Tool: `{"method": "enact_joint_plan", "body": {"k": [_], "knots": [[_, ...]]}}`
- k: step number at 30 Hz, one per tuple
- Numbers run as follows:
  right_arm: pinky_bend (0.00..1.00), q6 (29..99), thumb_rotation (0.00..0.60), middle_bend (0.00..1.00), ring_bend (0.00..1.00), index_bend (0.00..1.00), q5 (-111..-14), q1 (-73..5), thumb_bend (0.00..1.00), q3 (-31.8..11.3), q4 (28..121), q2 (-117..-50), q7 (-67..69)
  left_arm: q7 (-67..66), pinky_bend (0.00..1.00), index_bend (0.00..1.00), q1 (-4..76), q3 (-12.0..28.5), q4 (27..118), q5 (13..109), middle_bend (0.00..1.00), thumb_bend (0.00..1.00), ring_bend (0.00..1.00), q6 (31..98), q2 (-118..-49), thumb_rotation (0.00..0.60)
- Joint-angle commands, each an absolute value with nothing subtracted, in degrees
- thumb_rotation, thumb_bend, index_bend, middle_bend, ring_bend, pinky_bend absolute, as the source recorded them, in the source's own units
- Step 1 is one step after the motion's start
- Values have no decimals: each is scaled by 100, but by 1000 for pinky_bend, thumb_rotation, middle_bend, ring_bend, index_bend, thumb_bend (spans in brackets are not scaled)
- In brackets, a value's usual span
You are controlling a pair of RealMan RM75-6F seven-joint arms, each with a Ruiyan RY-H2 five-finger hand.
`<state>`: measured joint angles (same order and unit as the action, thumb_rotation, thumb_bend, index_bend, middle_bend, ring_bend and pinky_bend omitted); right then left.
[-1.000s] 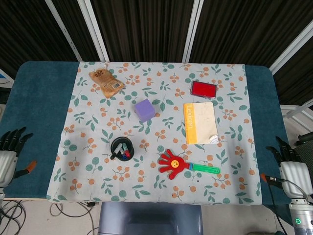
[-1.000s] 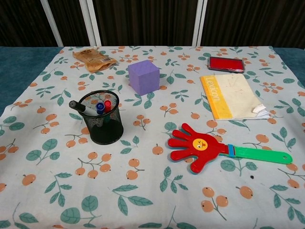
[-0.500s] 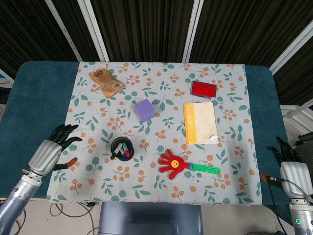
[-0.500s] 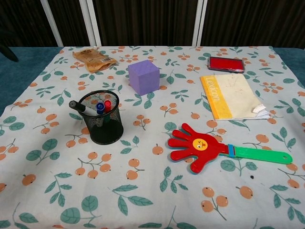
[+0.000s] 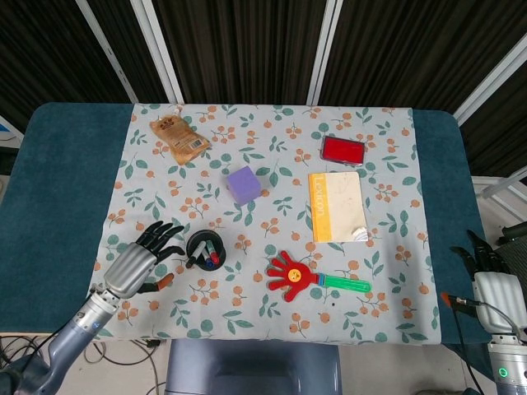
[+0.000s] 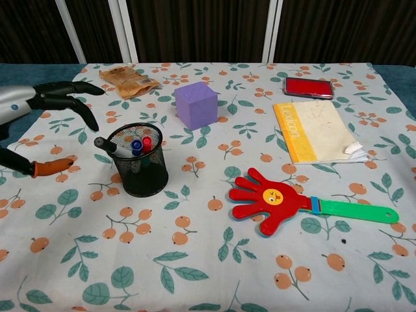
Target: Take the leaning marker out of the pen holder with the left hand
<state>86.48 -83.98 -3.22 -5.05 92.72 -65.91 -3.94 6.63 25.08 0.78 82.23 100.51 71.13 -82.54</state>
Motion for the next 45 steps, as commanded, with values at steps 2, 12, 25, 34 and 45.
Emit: {"method": "enact_joint_plan", "body": {"k": [2, 12, 25, 34, 45], "knots": [[192, 8637, 600, 33, 91, 240, -8390, -324, 54, -506, 9275, -6587, -391, 638, 0, 368, 2599, 103, 8143, 9969, 65, 311, 0, 7087, -8391, 600], [191, 8624, 600, 33, 91, 240, -8372, -322, 54, -507, 9284, -6582, -407, 618, 0, 428, 2763, 180, 8036, 9871, 80, 355, 0, 7147, -8624, 600], [191, 8610, 600, 33, 91, 240, -8340, -319, 54, -514, 9301, -6576, -425, 455, 0, 451, 2891, 195, 8015, 9650, 80, 356, 0, 7054, -8704, 600], [192, 8608, 600, 33, 91, 240, -8323, -316, 54, -519, 9306, -6574, -432, 360, 0, 459, 2974, 155, 8013, 9561, 81, 356, 0, 6959, -8738, 600], [192, 8600, 600, 33, 91, 240, -8314, -316, 54, -520, 9317, -6571, -447, 319, 0, 464, 3046, 85, 8037, 9517, 80, 356, 0, 6890, -8744, 600]]}}
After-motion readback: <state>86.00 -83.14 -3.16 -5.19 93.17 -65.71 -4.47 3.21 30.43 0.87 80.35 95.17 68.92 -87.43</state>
